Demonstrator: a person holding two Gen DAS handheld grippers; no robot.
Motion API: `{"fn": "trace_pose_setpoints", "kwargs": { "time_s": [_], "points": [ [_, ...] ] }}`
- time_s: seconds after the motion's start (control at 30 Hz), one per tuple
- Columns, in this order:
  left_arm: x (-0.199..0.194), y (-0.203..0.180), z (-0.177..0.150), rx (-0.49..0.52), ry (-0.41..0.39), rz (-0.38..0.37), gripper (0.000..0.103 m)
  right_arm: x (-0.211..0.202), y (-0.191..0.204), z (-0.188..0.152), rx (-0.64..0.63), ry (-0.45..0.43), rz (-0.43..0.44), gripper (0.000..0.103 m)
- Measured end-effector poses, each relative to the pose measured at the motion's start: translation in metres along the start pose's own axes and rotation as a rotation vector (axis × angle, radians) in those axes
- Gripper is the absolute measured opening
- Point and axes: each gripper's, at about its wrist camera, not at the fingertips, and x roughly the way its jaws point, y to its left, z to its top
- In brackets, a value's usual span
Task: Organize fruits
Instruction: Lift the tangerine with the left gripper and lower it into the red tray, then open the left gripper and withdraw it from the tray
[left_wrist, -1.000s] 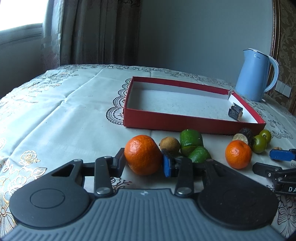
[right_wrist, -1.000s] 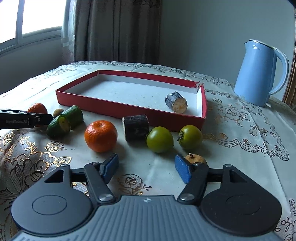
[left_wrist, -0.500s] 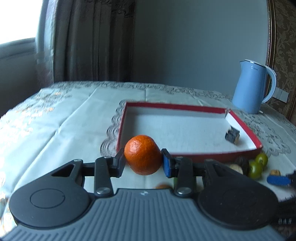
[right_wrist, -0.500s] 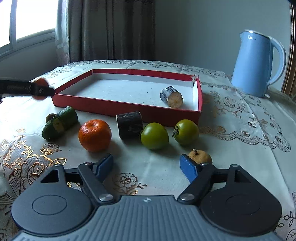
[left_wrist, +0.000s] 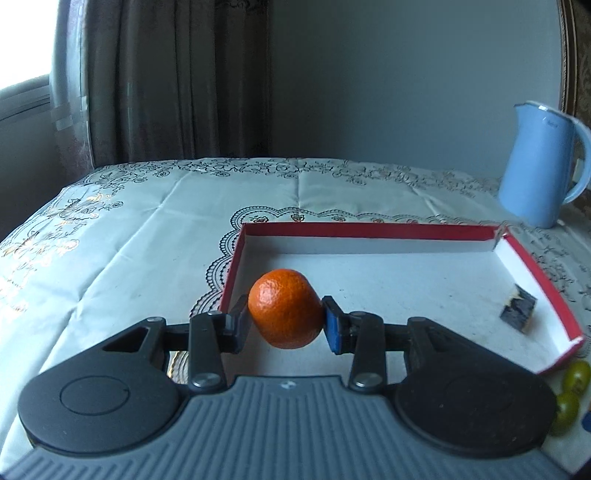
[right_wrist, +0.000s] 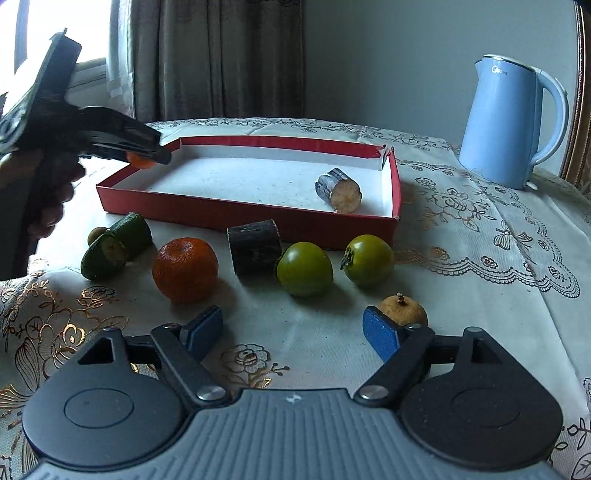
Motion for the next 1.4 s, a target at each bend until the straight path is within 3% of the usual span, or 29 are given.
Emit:
{"fn": "trace_pose_setpoints", "kwargs": {
  "time_s": [0.27, 0.57, 0.63, 0.87, 1.17, 1.2, 1.27, 1.4],
  "points": [
    [0.034, 0.001, 0.005, -0.015, 0.086, 0.006, 0.037, 0.0, 0.0, 0.0, -0.001, 0.0, -0.002, 0.085],
    [0.041, 0.0, 0.002, 0.01, 0.086, 0.018, 0.037, 0.0, -0.001, 0.0, 0.003, 0.002, -0.003, 0.086],
    [0.04, 0.0, 0.001, 0.008, 0.083, 0.007, 0.044, 0.0, -0.001, 0.0, 0.002, 0.002, -0.003, 0.086],
    [0.027, -0.005, -0.002, 0.026, 0.028, -0.003, 0.081, 0.001, -0.001, 0.0, 0.005, 0.004, -0.007, 0.089],
    [0.0, 0.003, -0.008, -0.017, -0.013, -0.038, 0.083, 0.002, -0.004, 0.0, 0.018, 0.01, -0.01, 0.091],
    [-0.007, 0.002, -0.009, -0.017, -0.026, -0.037, 0.087, 0.002, -0.004, 0.0, 0.018, 0.01, -0.01, 0.092],
    [-0.025, 0.003, -0.014, -0.016, -0.07, 0.004, 0.095, 0.002, -0.004, 0.0, 0.02, 0.011, -0.013, 0.094],
    [-0.059, 0.002, -0.026, 0.047, -0.156, 0.077, 0.099, 0.003, -0.005, 0.0, 0.027, 0.017, -0.023, 0.097]
  ]
}}
